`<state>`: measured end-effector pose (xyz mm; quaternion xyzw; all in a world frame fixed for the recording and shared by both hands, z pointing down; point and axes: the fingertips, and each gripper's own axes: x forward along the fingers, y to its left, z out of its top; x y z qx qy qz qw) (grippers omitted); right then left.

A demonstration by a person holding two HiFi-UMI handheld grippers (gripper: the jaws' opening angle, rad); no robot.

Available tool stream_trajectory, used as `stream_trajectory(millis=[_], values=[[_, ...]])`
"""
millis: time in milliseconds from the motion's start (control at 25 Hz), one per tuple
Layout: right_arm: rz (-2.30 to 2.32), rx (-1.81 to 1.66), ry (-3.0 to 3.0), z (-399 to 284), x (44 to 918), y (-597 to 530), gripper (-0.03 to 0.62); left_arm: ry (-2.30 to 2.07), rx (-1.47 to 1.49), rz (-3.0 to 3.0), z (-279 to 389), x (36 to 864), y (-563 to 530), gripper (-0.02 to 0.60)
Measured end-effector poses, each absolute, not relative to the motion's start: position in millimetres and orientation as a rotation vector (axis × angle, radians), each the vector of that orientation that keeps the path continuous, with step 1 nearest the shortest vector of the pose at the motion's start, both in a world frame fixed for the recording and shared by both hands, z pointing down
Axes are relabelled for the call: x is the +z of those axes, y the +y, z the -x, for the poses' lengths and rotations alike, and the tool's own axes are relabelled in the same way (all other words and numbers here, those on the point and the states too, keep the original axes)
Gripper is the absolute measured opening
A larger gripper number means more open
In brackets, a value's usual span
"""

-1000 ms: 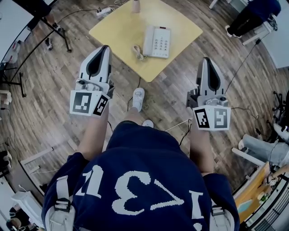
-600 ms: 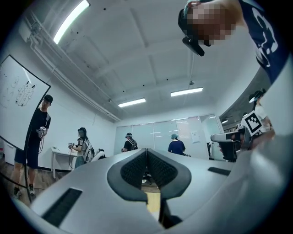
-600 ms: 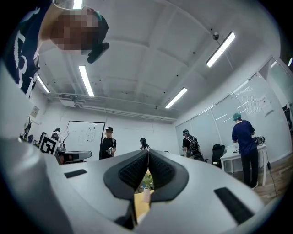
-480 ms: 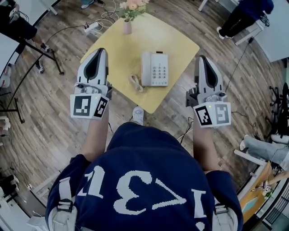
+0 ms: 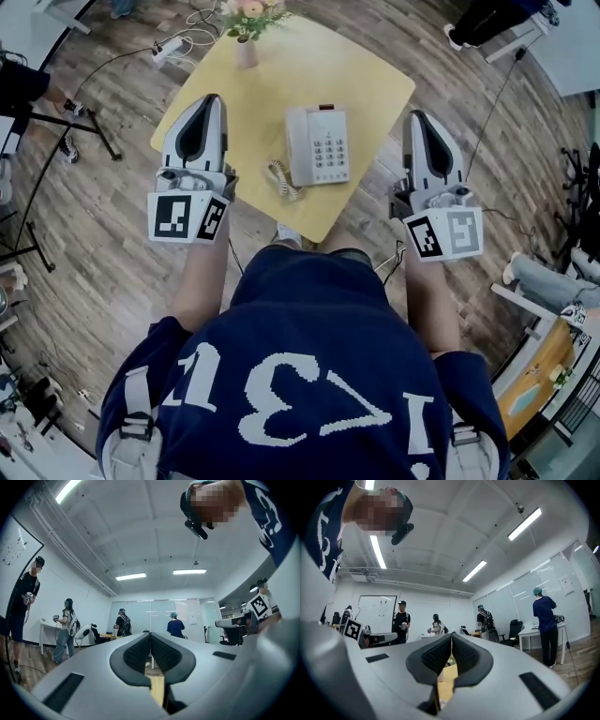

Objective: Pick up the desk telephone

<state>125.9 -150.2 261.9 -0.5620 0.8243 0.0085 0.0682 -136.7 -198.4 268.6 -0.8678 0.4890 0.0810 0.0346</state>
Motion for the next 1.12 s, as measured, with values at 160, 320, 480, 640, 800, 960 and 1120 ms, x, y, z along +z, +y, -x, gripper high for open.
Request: stream_trajectory(millis=[160, 320, 480, 640, 800, 960, 1120], values=[[1.656, -0.041, 2.502, -130, 269, -170, 0.028, 1.527, 0.21, 2.682, 129, 277, -206, 0.015], [1.591, -0.054, 2.571, -127, 272, -187, 0.028, 1.567, 0.195, 2.683, 123, 281, -213, 0.016], [1.569, -0.087, 2.566, -138, 274, -206, 0.028, 1.549, 0.166, 2.695, 112, 284, -221, 0.017], [1.548, -0.141, 2.575, -143, 288, -218, 0.029, 1.545, 0.118, 2.746, 102, 303, -227, 0.017], [1.539, -0.215, 2.606, -146, 314, -225, 0.029, 1.596, 0.111, 2.789, 102, 326, -231, 0.017], [1.519, -0.364, 2.643, -148, 346, -230, 0.029, 1.588, 0.122, 2.863, 97, 346, -232, 0.018], [1.467, -0.52, 2.721, -145, 386, -233, 0.029, 1.607, 0.303, 3.006, 96, 365, -237, 0.093]])
